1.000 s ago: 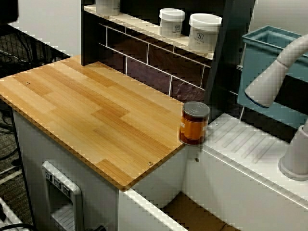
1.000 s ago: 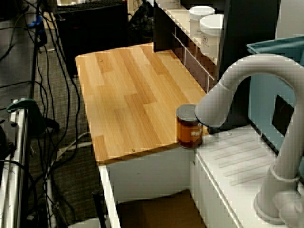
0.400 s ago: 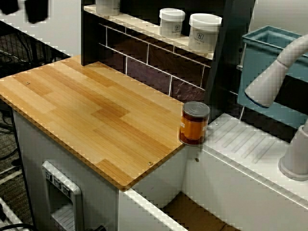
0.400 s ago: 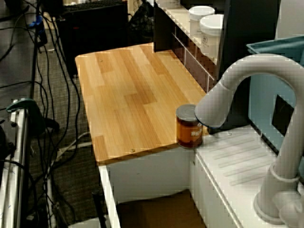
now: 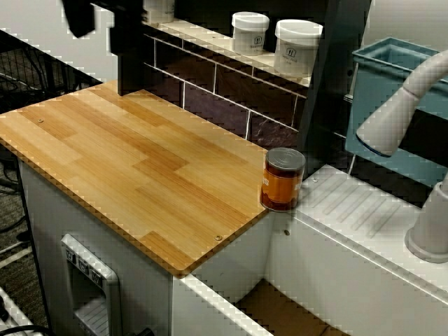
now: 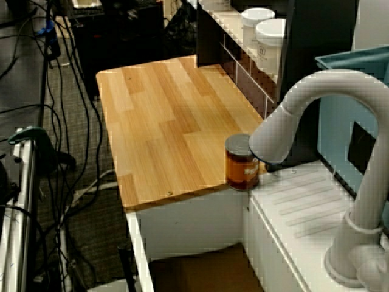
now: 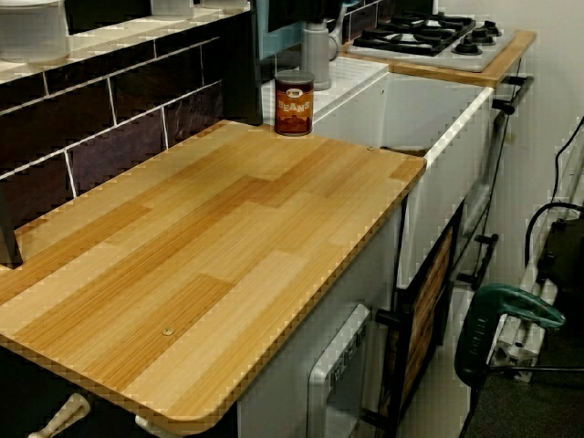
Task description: Push into sink
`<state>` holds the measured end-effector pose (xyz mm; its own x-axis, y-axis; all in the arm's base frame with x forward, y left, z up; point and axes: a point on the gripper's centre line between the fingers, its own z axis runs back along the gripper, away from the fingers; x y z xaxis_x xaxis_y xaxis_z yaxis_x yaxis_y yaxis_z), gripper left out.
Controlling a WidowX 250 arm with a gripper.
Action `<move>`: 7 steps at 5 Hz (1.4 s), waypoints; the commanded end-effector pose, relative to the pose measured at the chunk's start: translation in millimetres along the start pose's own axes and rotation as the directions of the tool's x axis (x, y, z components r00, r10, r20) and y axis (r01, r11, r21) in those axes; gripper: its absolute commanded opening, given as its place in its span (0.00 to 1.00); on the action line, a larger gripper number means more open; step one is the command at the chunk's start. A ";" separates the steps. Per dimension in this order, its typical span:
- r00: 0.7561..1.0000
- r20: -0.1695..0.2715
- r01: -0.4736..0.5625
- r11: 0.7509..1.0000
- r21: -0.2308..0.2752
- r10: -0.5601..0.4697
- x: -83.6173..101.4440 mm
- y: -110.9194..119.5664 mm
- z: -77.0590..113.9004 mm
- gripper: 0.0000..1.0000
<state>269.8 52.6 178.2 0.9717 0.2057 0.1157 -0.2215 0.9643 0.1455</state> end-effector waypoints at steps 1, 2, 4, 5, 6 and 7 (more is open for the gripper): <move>0.998 0.048 -0.029 1.000 -0.006 0.029 21.4 -3.6 1.2 1.00; 0.998 0.048 -0.029 1.000 -0.006 0.029 21.4 -3.6 1.2 1.00; 0.998 0.063 -0.020 0.997 0.073 0.016 23.8 -4.6 -24.4 1.00; 0.997 0.077 -0.026 0.994 0.102 0.018 44.6 -10.9 -42.6 1.00; 0.995 0.095 -0.039 0.993 0.114 0.028 61.3 -16.0 -49.2 1.00; 0.994 0.098 -0.048 0.993 0.112 0.036 72.0 -28.2 -58.6 1.00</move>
<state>345.1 47.6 107.0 0.9615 0.2227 0.1612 -0.2592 0.9296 0.2620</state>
